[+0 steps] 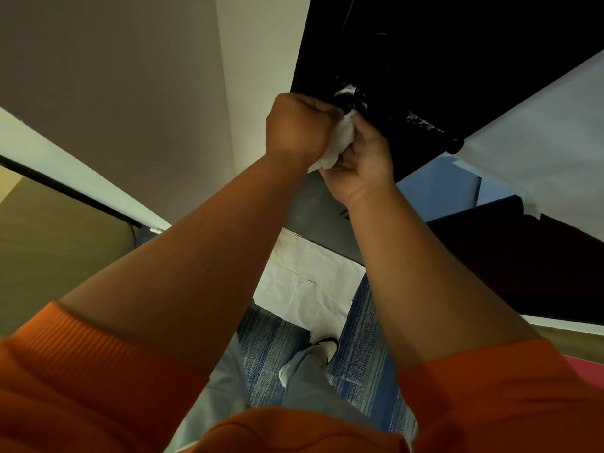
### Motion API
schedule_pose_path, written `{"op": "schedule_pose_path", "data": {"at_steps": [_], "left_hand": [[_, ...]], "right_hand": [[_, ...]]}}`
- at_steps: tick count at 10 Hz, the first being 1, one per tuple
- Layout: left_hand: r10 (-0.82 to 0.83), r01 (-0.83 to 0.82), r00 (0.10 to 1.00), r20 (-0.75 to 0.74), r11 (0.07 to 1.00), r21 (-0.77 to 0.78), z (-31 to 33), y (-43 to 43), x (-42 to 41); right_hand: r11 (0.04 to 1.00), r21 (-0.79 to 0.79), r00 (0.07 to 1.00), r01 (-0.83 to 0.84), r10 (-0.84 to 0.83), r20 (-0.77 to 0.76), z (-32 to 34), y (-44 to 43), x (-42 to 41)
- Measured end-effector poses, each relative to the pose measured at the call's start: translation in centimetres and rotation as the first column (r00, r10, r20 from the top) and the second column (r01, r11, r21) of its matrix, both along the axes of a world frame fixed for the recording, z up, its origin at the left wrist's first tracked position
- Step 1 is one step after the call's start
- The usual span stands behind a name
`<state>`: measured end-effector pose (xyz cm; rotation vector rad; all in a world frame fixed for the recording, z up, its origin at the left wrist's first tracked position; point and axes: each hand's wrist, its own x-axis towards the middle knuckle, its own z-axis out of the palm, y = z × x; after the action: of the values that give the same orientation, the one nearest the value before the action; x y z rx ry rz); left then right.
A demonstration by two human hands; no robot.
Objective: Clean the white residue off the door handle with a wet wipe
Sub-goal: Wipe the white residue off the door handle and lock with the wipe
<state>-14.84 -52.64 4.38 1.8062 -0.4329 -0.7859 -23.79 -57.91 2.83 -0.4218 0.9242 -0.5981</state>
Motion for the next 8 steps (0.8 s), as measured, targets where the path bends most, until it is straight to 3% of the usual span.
{"op": "schedule_pose_path", "data": {"at_steps": [4,5,6,7,8], "left_hand": [[0.107,-0.106,0.994,0.016,0.993,-0.041,-0.3,-0.1,-0.7],[0.09,-0.091,0.996,-0.014,0.993,-0.071,-0.4,0.1,-1.0],[0.083,-0.085,0.996,-0.032,0.994,-0.063,-0.4,0.3,-1.0],[0.052,-0.057,0.997,-0.057,0.995,-0.081,-0.5,0.6,-0.8],[0.026,-0.032,0.998,-0.062,0.994,-0.1,-0.4,0.6,-0.8]], "right_hand": [[0.984,0.178,0.994,-0.025,0.005,0.111,1.4,0.5,0.3],[0.985,0.17,0.99,-0.011,-0.013,0.142,0.8,0.5,0.3],[0.995,0.1,0.998,0.024,-0.029,0.051,0.6,1.0,0.1],[0.974,-0.124,0.977,0.19,-0.2,-0.077,-0.1,0.8,-0.7],[0.76,-0.649,0.898,0.036,-0.31,-0.313,-0.2,0.3,-2.2]]}}
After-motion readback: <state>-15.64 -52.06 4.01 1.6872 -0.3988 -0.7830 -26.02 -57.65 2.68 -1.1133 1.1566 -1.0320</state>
